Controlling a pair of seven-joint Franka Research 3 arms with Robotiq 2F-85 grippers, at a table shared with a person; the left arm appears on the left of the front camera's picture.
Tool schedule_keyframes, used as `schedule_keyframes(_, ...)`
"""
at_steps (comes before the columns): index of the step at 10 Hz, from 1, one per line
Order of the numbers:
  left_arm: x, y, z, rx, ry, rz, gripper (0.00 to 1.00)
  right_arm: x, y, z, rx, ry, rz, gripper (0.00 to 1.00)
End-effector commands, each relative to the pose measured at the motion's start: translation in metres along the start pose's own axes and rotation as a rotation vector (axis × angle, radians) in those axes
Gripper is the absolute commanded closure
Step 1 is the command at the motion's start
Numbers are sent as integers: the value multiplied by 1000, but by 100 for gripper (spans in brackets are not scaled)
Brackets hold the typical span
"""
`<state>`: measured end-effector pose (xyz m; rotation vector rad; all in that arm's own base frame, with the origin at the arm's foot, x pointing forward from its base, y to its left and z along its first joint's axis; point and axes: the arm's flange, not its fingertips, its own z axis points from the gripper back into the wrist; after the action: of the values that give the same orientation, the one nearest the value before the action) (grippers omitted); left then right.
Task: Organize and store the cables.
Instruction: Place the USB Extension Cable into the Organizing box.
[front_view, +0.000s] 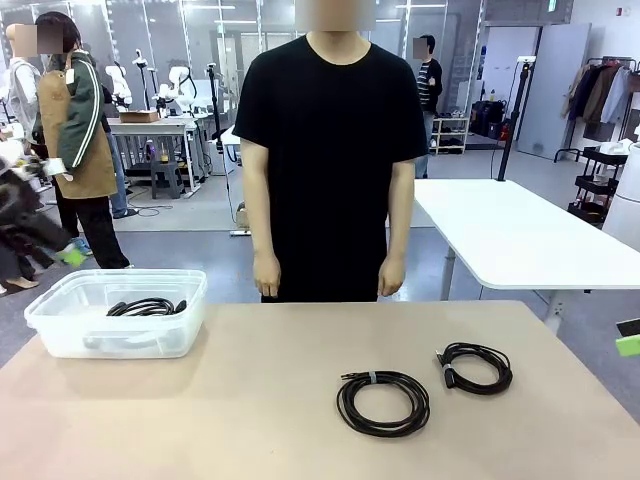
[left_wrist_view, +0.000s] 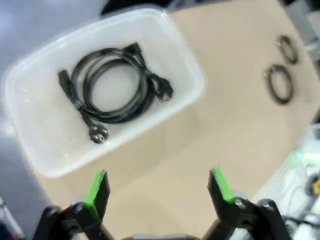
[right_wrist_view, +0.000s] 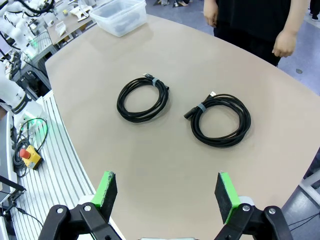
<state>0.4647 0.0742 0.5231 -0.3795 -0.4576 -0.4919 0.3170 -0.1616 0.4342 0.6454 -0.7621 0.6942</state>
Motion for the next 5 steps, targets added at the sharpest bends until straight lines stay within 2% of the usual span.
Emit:
schedule_keyframes(1,-59,-5,16,-67,-90,-135,0,0,-1,-1,0,-21,13,0)
schedule_keyframes(3,-97,3,22,-74,-104,-269,0,0,-1,-1,0,-21,13,0)
schedule_keyframes(4,-108,7,26,-110,-115,-339,0,0,-1,-1,0,-21,13,0)
schedule_keyframes(5,-119,10,31,-194,-140,-412,0,0,-1,-1,0,-21,13,0)
